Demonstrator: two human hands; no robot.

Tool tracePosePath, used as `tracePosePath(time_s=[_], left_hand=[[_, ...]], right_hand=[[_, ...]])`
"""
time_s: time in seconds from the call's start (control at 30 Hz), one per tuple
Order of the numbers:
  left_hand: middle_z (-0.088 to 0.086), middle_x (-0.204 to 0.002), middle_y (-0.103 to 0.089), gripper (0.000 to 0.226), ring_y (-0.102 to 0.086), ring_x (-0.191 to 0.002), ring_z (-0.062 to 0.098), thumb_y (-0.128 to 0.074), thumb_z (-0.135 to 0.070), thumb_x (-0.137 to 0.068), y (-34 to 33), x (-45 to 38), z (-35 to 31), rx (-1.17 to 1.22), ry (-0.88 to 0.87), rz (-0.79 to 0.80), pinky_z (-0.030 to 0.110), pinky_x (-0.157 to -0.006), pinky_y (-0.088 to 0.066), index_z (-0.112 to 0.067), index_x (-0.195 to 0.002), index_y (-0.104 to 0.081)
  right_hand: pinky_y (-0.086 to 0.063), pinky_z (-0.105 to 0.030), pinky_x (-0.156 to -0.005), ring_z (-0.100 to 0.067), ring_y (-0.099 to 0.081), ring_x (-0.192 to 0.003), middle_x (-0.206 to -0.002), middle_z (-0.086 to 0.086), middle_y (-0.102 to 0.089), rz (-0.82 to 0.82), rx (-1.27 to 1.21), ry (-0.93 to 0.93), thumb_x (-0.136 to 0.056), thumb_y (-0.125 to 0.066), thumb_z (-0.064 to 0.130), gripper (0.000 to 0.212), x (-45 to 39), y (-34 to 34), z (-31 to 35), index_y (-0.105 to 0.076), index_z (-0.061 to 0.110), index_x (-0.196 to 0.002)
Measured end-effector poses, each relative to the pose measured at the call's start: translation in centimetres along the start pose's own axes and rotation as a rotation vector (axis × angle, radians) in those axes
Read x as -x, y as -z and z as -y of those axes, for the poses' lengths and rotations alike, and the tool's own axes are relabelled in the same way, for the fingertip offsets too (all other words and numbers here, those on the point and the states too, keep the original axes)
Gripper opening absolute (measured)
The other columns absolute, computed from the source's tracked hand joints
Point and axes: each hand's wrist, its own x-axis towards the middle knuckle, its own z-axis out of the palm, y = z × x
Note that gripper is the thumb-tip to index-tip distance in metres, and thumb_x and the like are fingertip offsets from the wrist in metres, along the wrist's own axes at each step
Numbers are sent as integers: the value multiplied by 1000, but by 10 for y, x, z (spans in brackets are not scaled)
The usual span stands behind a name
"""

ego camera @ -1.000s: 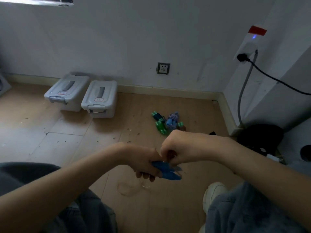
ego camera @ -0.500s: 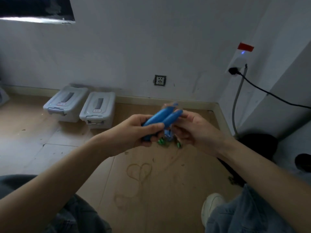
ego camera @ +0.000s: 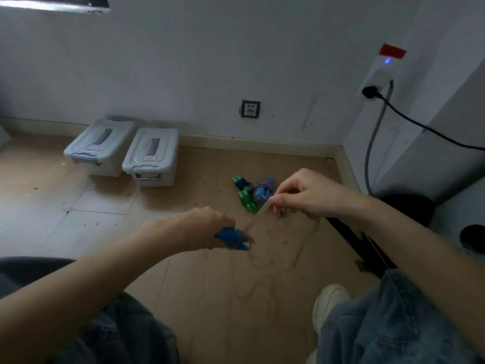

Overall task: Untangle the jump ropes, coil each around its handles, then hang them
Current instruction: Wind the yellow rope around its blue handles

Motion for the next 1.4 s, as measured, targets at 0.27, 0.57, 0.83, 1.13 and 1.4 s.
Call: tracePosePath(time_s=[0.27, 0.57, 0.83, 1.13, 1.4], left_hand=[[-24, -73, -54, 20, -56, -69, -15, -55, -34, -86, 25, 36, -50, 294, -556, -278, 0, -57, -39, -46, -90, -40], [0, -67, -61, 27, -50, -53, 5, -55, -33, -75, 39, 33, -43, 882, -390, -553, 16, -51, -44, -14, -94, -60], [-8, -61, -62, 10, -54, -55, 2, -57, -21, -86, 44, 20, -14, 1271, -75, -581, 13, -53, -49, -17, -93, -62], [6, -81, -56, 24, -48, -59, 12, -53, -15, -89, 26, 3, 0, 877, 354, -568, 23, -51, -45, -3, -106, -40], [-16, -83, -55, 20, -54, -68, -9, -53, -20, -90, 19, 25, -39, 300, -276, -78, 8, -59, -41, -26, -107, -45]], right_hand=[[-26, -13, -36, -4, -33, -39, -49, 4, -48, 296, -434, -255, -76, -64, 22, 15, 7, 25, -16, -68, 8, -75], [-51, -31, -79, -10, -58, -69, -79, -1, -63, 570, -739, -101, -85, -56, 29, 20, 11, -5, -18, -68, 14, -89], [-33, -15, -43, -3, -33, -48, -58, 10, -39, 263, -629, 49, -91, -55, 22, 16, 5, -16, -11, -68, 13, -95], [-45, -18, -45, -5, -39, -44, -57, 4, -48, 660, -729, 113, -91, -49, 34, 28, 12, 3, 10, -65, 11, -83], [-30, -17, -35, -5, -27, -37, -49, 6, -37, 410, -617, -48, -98, -39, 24, 37, 3, 16, 5, -50, 16, -63]])
